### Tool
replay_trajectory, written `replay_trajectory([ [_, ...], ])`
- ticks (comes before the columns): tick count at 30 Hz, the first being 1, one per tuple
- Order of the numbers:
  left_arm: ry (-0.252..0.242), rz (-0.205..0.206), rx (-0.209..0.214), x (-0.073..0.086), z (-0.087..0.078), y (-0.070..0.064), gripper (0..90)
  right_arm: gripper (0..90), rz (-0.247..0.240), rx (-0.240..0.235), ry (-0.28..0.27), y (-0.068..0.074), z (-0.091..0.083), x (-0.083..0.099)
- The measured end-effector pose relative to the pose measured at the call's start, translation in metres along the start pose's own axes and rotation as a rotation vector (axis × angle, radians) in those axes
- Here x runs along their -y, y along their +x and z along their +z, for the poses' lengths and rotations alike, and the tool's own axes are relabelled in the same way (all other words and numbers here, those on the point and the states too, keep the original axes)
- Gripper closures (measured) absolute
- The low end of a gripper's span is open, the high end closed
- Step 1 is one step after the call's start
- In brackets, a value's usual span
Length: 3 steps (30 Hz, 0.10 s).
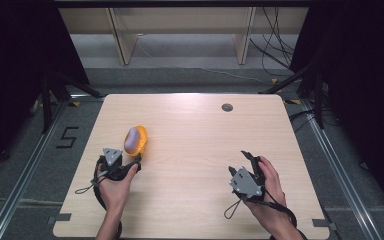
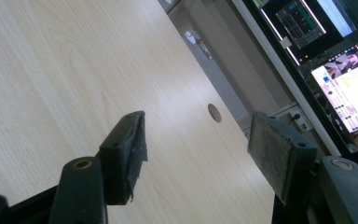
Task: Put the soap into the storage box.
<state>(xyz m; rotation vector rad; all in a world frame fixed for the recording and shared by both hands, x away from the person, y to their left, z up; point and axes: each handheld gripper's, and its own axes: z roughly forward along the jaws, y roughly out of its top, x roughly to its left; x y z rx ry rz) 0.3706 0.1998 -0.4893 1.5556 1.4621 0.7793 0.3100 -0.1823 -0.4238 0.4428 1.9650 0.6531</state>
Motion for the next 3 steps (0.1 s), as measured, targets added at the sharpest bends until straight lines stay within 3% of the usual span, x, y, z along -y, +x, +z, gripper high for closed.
replay_trajectory([
  [3, -0.002, 0.006, 0.016, 0.0042, -0.0054, -0.0033, 28.0, 37.6, -0.015, 0.002, 0.001, -0.0014, 0.0003, 0.0008],
])
